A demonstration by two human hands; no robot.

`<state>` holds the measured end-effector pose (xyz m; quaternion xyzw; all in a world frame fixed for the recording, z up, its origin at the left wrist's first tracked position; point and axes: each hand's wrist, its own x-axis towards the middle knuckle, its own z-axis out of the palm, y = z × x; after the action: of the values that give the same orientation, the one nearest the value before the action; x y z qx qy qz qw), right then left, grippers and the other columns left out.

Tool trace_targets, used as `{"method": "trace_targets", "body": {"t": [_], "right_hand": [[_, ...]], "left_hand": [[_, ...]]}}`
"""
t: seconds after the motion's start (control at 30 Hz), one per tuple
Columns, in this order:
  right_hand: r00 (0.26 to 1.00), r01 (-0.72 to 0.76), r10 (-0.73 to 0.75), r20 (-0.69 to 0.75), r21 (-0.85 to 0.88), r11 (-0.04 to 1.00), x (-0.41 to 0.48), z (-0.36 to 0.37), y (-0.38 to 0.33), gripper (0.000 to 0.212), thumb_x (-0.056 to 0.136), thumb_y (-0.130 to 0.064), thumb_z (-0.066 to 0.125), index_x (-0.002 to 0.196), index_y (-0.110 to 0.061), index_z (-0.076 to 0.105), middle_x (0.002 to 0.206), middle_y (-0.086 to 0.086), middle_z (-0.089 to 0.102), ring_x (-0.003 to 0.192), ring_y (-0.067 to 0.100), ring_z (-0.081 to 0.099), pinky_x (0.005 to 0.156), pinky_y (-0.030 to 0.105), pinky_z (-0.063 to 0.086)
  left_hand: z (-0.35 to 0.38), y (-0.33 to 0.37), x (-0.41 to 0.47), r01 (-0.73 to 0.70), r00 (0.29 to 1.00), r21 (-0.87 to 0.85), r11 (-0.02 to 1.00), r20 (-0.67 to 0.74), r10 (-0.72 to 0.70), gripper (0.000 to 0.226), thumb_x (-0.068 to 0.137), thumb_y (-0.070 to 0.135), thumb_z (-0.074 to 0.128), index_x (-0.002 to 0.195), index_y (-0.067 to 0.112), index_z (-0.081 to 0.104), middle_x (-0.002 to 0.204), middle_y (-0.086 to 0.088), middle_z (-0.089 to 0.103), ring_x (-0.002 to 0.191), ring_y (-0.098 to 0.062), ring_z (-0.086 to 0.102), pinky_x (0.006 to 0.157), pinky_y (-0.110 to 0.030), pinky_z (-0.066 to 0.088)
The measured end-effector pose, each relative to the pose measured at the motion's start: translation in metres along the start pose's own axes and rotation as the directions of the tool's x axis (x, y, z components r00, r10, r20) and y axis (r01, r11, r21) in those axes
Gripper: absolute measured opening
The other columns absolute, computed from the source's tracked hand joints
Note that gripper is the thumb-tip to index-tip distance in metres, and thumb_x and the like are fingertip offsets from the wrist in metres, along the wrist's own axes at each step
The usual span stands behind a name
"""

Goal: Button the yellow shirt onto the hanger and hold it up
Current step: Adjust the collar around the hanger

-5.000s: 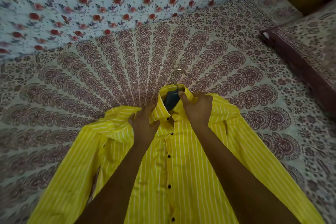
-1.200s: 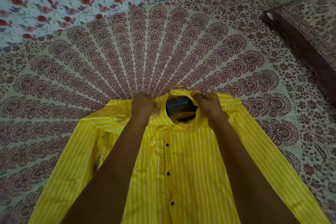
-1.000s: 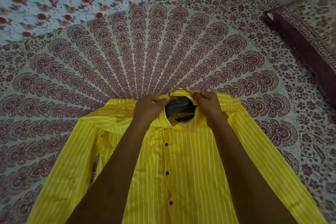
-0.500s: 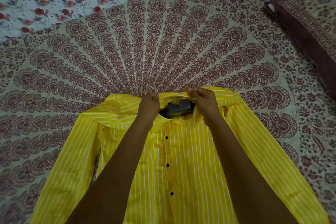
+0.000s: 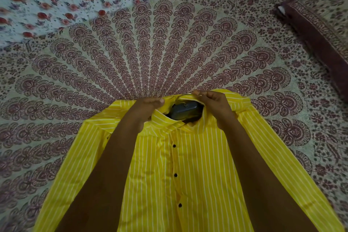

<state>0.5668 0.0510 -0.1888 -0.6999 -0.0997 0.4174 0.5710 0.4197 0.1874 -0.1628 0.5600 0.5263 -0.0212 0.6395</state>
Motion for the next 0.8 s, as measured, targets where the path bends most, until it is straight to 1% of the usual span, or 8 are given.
{"method": "trace_targets", "body": {"t": [0.07,0.13,0.27,0.5,0.6,0.7,0.73,0.8], "right_hand": [[0.999,-0.035,0.035,-0.005,-0.013,0.999,0.000,-0.001,-0.002,0.029,0.089,-0.014,0.060,0.063,-0.002,0.056,0.057,-0.001,0.064,0.060,-0.002,0.061,0.063,0.011,0.044],[0.998,-0.057,0.056,-0.028,-0.020,0.998,-0.002,0.001,-0.003,0.029,0.088,-0.016,0.061,0.062,-0.006,0.052,0.055,0.001,0.049,0.051,-0.002,0.046,0.053,0.007,0.037],[0.991,-0.097,0.101,-0.090,0.040,0.994,-0.004,0.005,-0.006,0.019,0.088,-0.018,0.060,0.072,-0.007,0.059,0.073,0.008,0.049,0.076,0.014,0.045,0.063,0.017,0.037],[0.971,-0.173,0.193,-0.138,0.148,0.974,-0.011,0.004,-0.015,0.028,0.088,-0.014,0.057,0.109,0.004,0.062,0.120,0.014,0.062,0.122,0.025,0.051,0.093,0.029,0.038],[0.969,-0.173,0.197,-0.149,0.161,0.972,-0.014,0.007,-0.013,0.042,0.089,-0.015,0.058,0.118,0.014,0.052,0.133,0.020,0.050,0.128,0.026,0.044,0.093,0.029,0.035],[0.962,-0.150,0.189,-0.196,0.198,0.969,-0.015,0.009,-0.011,0.047,0.089,-0.017,0.058,0.119,0.017,0.046,0.132,0.029,0.046,0.127,0.031,0.043,0.093,0.032,0.039],[0.956,-0.148,0.195,-0.220,0.215,0.965,-0.015,0.010,-0.011,0.048,0.089,-0.017,0.058,0.119,0.018,0.045,0.128,0.030,0.050,0.124,0.033,0.046,0.091,0.034,0.041],[0.945,-0.164,0.223,-0.240,0.245,0.956,-0.013,0.009,-0.009,0.041,0.089,-0.020,0.059,0.111,0.014,0.056,0.112,0.019,0.060,0.114,0.027,0.054,0.092,0.036,0.041]], "left_hand": [[-0.008,0.003,0.002,0.021,0.999,0.003,1.000,0.030,-0.021,0.011,0.086,0.012,0.062,0.097,0.013,0.066,0.070,0.003,0.066,0.066,-0.007,0.059,0.063,-0.020,0.045],[-0.012,0.004,0.002,-0.015,1.000,0.141,0.990,0.018,0.012,0.012,0.084,0.004,0.063,0.093,0.011,0.066,0.065,0.000,0.060,0.052,-0.005,0.054,0.053,-0.018,0.041],[-0.005,0.001,0.001,-0.048,0.995,0.305,0.951,-0.065,0.072,0.025,0.080,-0.002,0.066,0.104,-0.008,0.064,0.094,-0.029,0.065,0.078,-0.023,0.058,0.056,-0.020,0.034],[-0.003,0.000,-0.007,0.110,0.992,0.047,0.993,0.050,-0.113,0.018,0.092,0.001,0.050,0.090,0.018,0.055,0.077,-0.004,0.054,0.066,-0.015,0.048,0.063,-0.026,0.040],[-0.002,-0.011,-0.003,-0.056,0.998,0.391,0.919,-0.006,0.063,0.029,0.083,-0.006,0.052,0.098,0.019,0.050,0.093,-0.014,0.054,0.076,-0.024,0.052,0.065,-0.030,0.042],[-0.003,-0.016,-0.006,-0.014,0.991,0.764,0.646,-0.074,0.109,0.028,0.079,0.009,0.062,0.107,0.015,0.060,0.118,-0.012,0.058,0.109,-0.031,0.056,0.087,-0.036,0.046],[-0.004,-0.017,-0.008,0.010,0.991,0.762,0.648,-0.093,0.094,0.029,0.078,0.014,0.064,0.107,0.012,0.063,0.122,-0.013,0.058,0.114,-0.032,0.054,0.091,-0.037,0.047],[-0.011,-0.017,-0.012,0.016,0.991,0.519,0.855,-0.119,0.053,0.016,0.075,0.013,0.067,0.090,0.010,0.066,0.104,-0.017,0.064,0.098,-0.032,0.061,0.075,-0.034,0.058]]}}
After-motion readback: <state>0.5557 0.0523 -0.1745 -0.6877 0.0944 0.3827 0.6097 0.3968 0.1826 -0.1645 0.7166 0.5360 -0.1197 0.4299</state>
